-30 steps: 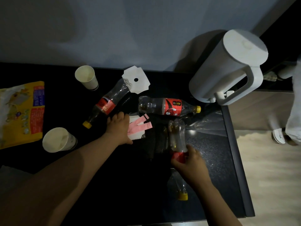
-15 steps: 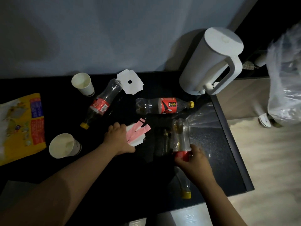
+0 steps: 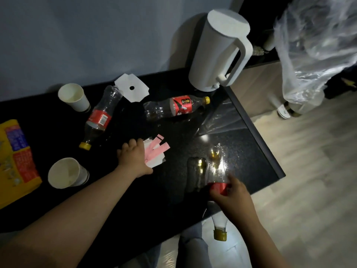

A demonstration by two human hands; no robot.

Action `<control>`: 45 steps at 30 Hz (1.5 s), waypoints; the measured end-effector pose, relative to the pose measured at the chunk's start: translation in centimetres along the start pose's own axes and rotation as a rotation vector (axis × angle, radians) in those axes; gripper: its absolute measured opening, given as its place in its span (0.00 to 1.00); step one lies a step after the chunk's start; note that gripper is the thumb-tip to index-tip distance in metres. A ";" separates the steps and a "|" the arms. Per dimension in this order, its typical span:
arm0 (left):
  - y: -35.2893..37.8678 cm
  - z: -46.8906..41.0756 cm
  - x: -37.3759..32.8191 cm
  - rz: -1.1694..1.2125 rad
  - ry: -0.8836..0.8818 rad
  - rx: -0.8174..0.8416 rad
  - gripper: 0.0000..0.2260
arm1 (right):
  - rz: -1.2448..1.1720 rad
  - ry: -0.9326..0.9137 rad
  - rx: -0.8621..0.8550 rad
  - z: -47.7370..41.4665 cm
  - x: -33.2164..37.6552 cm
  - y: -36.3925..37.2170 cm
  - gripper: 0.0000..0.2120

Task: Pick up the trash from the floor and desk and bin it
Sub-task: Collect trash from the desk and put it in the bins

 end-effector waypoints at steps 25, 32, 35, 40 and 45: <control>-12.9 6.7 -32.6 0.657 0.373 0.107 0.23 | -0.399 0.156 -0.385 2.5 -12.8 -24.6 0.15; -17.3 9.9 -46.5 0.690 0.500 0.079 0.18 | -0.411 0.159 -0.525 3.2 -19.6 -36.6 0.15; -18.7 10.9 -51.8 0.675 0.542 0.064 0.18 | -0.420 0.155 -0.588 3.5 -22.2 -41.1 0.15; -20.9 13.1 -61.3 0.620 0.676 0.081 0.17 | -0.468 0.186 -0.684 3.9 -26.1 -47.8 0.16; -22.1 13.7 -70.9 0.561 0.730 0.105 0.23 | -0.467 0.204 -0.771 2.8 -29.8 -54.0 0.15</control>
Point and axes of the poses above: each hand's wrist, its own z-axis away from the middle knuckle, its own y-axis out of the palm, x = y × z, the point moved 9 cm from there along -z, towards the middle knuckle, and after that the axes turned 14 degrees about -z, right-handed, at the moved point
